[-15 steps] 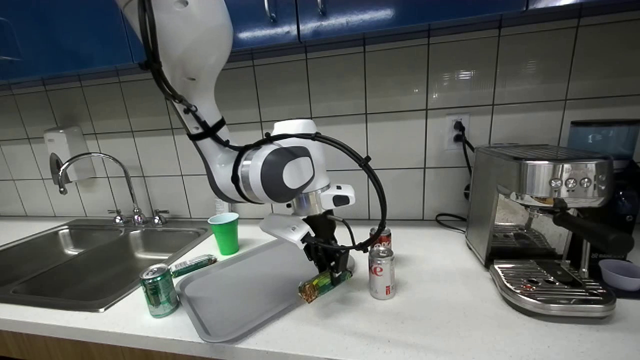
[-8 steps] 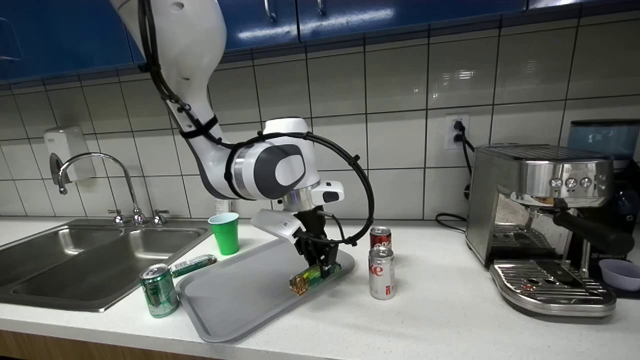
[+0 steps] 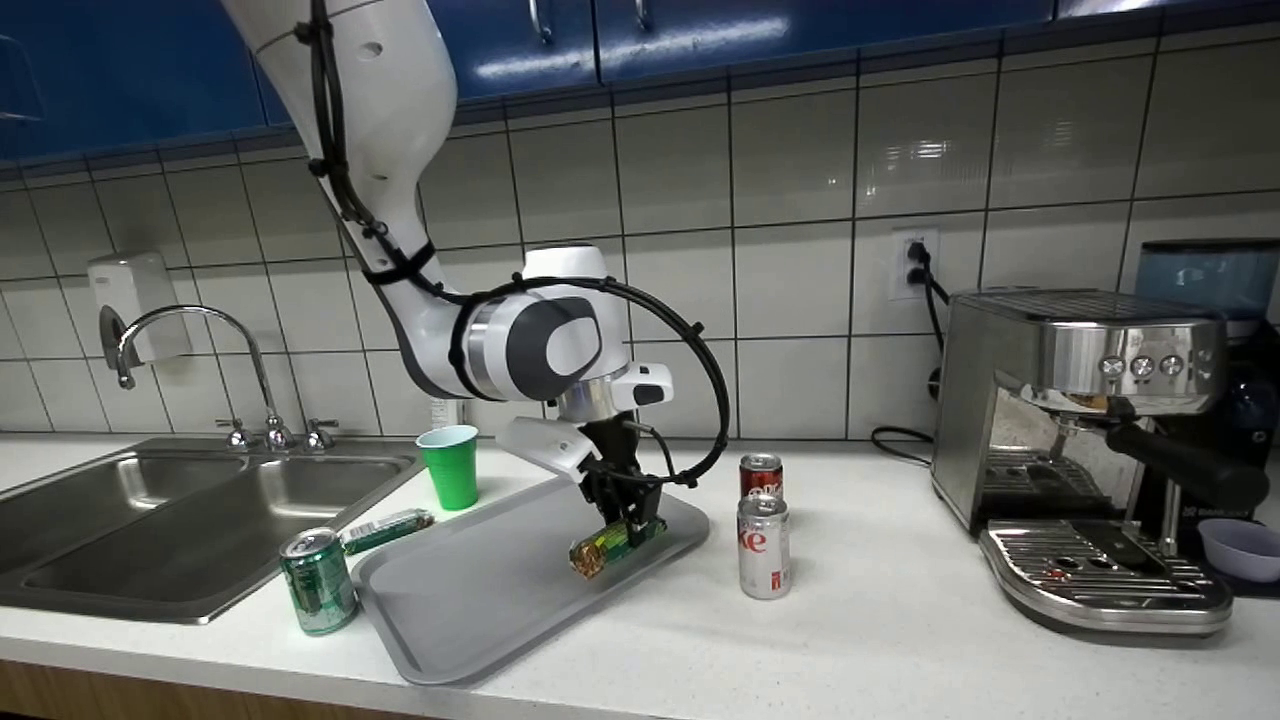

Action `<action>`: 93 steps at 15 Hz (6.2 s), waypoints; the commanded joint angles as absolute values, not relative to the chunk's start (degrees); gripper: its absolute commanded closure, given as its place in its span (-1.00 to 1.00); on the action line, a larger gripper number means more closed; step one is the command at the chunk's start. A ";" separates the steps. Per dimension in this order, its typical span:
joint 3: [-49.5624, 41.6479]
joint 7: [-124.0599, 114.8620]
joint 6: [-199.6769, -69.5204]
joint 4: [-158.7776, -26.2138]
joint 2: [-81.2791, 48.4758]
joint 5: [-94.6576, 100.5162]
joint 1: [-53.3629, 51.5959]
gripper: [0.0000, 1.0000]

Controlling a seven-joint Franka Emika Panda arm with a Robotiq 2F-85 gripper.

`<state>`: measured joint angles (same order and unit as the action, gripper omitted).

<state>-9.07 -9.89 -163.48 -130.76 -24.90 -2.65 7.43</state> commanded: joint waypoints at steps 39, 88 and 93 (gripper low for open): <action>4.58 8.05 -161.24 -128.92 -20.82 -7.23 9.87 -1.00; 11.38 14.47 -154.69 -107.66 -33.28 -5.71 2.75 -0.17; 11.26 14.32 -154.71 -107.40 -33.62 -5.62 2.70 0.64</action>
